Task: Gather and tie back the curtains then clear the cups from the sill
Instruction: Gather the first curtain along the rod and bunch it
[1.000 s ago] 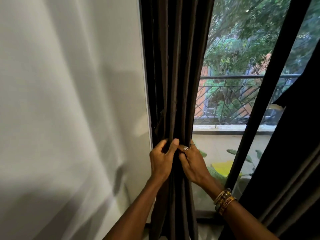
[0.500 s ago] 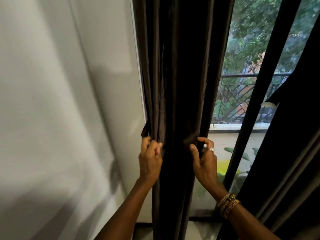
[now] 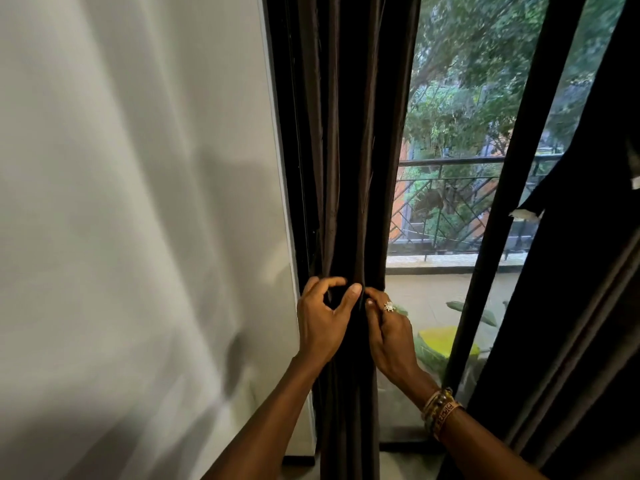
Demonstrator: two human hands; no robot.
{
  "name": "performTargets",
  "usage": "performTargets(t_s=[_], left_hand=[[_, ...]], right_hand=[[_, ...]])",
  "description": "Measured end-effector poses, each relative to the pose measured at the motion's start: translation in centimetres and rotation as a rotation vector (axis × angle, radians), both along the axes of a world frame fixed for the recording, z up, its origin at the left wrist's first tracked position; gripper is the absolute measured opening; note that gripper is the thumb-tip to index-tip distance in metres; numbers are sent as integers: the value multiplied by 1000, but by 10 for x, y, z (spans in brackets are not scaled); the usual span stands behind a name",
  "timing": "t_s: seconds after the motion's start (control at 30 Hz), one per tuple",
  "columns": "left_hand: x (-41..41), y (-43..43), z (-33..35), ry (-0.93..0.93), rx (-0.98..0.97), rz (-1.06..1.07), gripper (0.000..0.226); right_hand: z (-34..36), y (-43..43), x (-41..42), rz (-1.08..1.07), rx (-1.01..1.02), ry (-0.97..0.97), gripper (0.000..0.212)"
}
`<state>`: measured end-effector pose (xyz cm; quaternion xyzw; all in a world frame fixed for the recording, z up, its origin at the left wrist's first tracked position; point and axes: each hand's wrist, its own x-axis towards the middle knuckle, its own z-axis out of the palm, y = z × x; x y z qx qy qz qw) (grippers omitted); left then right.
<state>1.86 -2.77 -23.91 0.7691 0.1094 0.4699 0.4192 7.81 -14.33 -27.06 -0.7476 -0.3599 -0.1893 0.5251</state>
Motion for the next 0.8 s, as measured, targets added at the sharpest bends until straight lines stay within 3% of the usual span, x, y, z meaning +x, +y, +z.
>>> performTargets(t_s=[0.2, 0.3, 0.37, 0.47, 0.6, 0.7, 0.8], left_hand=[[-9, -5, 9, 33, -63, 3, 67], [-15, -8, 11, 62, -31, 29, 77], [-16, -12, 14, 97, -47, 40, 73], [-15, -18, 19, 107, -91, 32, 37], [-26, -16, 23, 102, -77, 139, 15], [-38, -17, 21, 78, -54, 225, 9], [-44, -24, 20, 64, -22, 252, 28]], right_hand=[[-8, -9, -3, -26, -28, -18, 53], [-6, -15, -7, -46, -63, -32, 57], [-1, -18, -11, -6, -120, -47, 60], [7, -22, -13, 95, -226, -59, 61], [10, -39, -15, 30, -162, 3, 50], [5, -64, -10, -104, -146, 226, 36], [7, -83, -12, -125, 66, 556, 20]])
